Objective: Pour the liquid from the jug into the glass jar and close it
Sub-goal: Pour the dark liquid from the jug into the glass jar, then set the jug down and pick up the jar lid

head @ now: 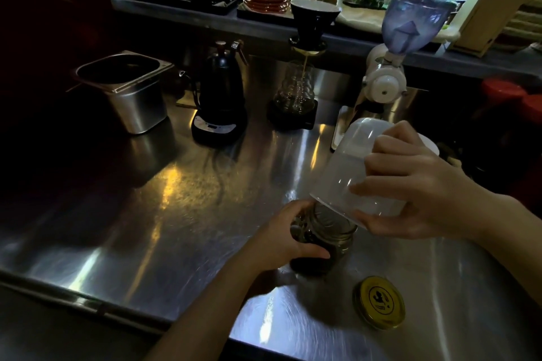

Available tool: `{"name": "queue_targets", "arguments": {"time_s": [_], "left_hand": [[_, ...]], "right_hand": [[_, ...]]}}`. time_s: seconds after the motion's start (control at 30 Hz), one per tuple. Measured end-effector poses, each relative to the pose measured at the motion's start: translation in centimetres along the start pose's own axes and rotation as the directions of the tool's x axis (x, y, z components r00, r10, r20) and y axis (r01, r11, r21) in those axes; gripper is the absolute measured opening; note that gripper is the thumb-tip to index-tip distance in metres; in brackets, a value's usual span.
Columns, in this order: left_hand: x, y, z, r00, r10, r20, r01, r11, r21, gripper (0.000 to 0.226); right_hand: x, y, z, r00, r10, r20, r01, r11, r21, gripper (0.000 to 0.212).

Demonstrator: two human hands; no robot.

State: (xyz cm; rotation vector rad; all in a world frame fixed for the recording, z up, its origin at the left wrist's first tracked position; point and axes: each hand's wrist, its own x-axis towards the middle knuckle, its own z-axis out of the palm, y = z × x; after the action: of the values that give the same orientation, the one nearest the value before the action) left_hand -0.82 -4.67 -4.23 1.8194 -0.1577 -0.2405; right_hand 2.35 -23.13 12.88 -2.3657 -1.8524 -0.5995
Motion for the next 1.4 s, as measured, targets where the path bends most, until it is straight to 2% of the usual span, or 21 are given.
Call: {"name": "queue_targets", "arguments": {"time_s": [0.2, 0.47, 0.6, 0.67, 0.77, 0.87, 0.97, 1.03, 1.17, 1.23, 1.33, 1.4], "left_hand": [[-0.1, 0.1, 0.1, 1.0, -0.002, -0.003, 0.002, 1.0, 0.009, 0.071], [-0.2, 0.3, 0.1, 1.0, -0.013, 0.004, 0.013, 0.999, -0.038, 0.07], [-0.2, 0.3, 0.1, 1.0, -0.023, 0.014, 0.024, 0.999, -0.027, 0.068], [-0.1, 0.3, 0.2, 0.999, -0.029, 0.015, 0.029, 0.999, -0.013, 0.072], [-0.2, 0.3, 0.1, 1.0, -0.029, 0.011, 0.029, 1.0, 0.0, 0.071], [-0.3, 0.2, 0.0, 1.0, -0.027, 0.0, 0.027, 1.0, 0.009, 0.07], [-0.4, 0.2, 0.1, 1.0, -0.031, -0.003, 0.031, 0.999, -0.011, 0.071], [-0.4, 0.1, 0.2, 0.999, -0.035, -0.003, 0.035, 0.999, -0.035, 0.071], [-0.4, 0.0, 0.2, 0.999, -0.042, 0.008, 0.043, 0.996, -0.083, 0.071], [-0.3, -0.1, 0.2, 0.999, -0.04, 0.011, 0.041, 0.995, -0.088, 0.07], [-0.3, -0.1, 0.3, 0.999, -0.041, 0.008, 0.042, 0.996, -0.076, 0.069], [-0.2, -0.1, 0.3, 0.999, -0.041, 0.009, 0.041, 0.997, -0.065, 0.07]], "right_hand": [[-0.2, 0.1, 0.6, 0.999, -0.031, -0.043, 0.03, 0.999, -0.031, 0.027], [-0.3, 0.3, 0.2, 0.999, -0.004, -0.035, 0.005, 0.999, 0.044, 0.033], [-0.8, 0.1, 0.8, 0.997, 0.0, -0.082, 0.004, 0.999, 0.052, 0.028], [-1.2, 0.2, 1.1, 0.989, 0.047, -0.14, -0.035, 0.996, 0.086, 0.028], [-2.5, 0.5, 1.8, 0.94, 0.235, -0.248, -0.182, 0.959, 0.217, 0.032], [-4.4, 0.3, 3.1, 0.808, 0.504, -0.306, -0.354, 0.829, 0.432, 0.032], [-5.9, -0.3, 4.3, 0.602, 0.736, -0.31, -0.457, 0.636, 0.622, 0.01], [-6.5, -0.7, 5.1, 0.454, 0.846, -0.28, -0.453, 0.49, 0.745, 0.006], [-7.9, -1.1, 6.5, 0.139, 0.981, -0.134, -0.349, 0.175, 0.92, 0.024], [-8.1, -1.5, 7.0, 0.006, 0.997, -0.071, -0.318, 0.069, 0.946, 0.029], [-8.4, -2.3, 8.5, -0.125, 0.987, 0.104, 0.007, -0.104, 0.995, 0.03], [-8.5, -2.4, 9.2, -0.178, 0.948, 0.262, 0.216, -0.222, 0.951, 0.027]]}}
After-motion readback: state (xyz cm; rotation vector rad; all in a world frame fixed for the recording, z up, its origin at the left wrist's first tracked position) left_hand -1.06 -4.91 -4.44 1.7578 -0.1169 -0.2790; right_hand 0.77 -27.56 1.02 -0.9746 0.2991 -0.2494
